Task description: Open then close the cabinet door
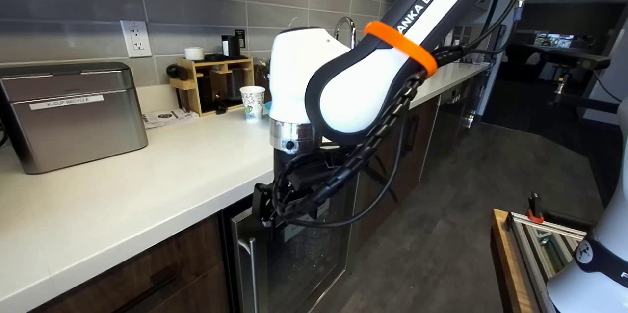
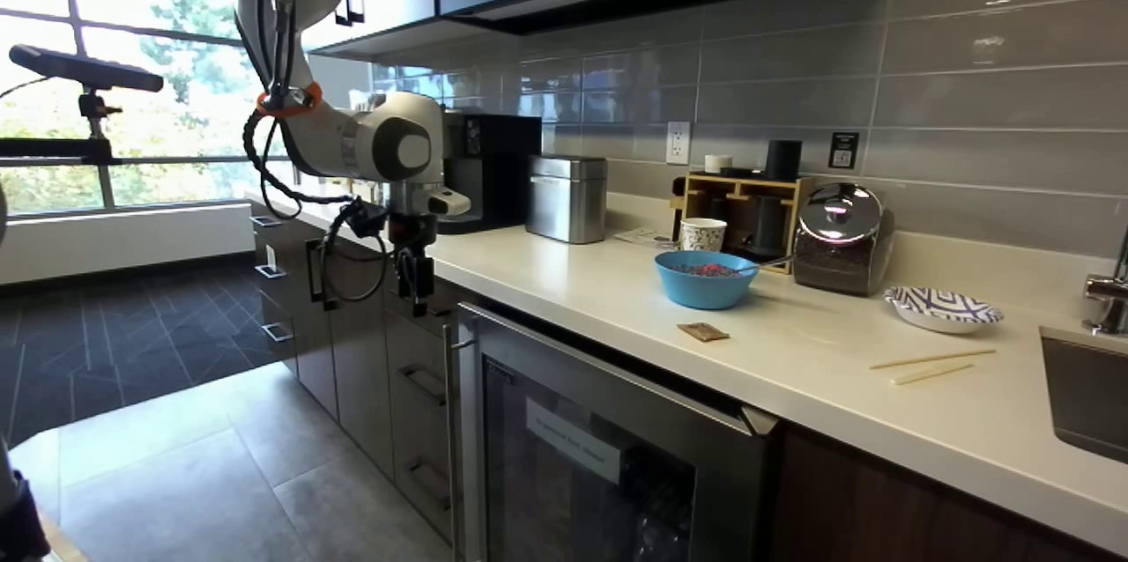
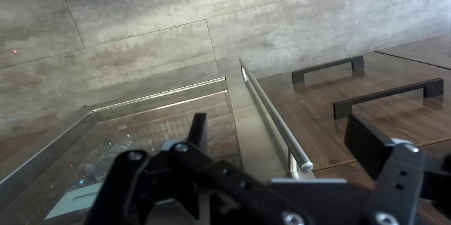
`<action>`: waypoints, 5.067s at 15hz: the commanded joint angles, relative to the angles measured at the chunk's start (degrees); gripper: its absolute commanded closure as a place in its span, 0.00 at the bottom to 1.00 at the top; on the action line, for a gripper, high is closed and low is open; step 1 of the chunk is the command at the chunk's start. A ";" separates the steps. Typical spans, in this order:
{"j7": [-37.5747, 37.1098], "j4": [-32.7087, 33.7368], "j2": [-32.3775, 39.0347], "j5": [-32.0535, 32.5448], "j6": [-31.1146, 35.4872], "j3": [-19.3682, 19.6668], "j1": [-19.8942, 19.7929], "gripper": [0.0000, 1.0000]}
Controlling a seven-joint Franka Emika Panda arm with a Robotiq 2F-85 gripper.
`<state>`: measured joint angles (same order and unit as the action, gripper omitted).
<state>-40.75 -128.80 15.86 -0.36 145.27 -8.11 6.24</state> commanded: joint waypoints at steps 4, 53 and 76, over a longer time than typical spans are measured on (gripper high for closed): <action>0.78 0.75 0.31 -1.03 -0.18 2.17 2.03 0.00; -6.80 22.56 23.29 -5.43 3.45 11.67 11.47 0.53; -14.26 15.17 17.94 -5.31 -1.83 7.23 9.62 0.97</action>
<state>-59.60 -107.97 37.61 -3.78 146.97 3.93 17.62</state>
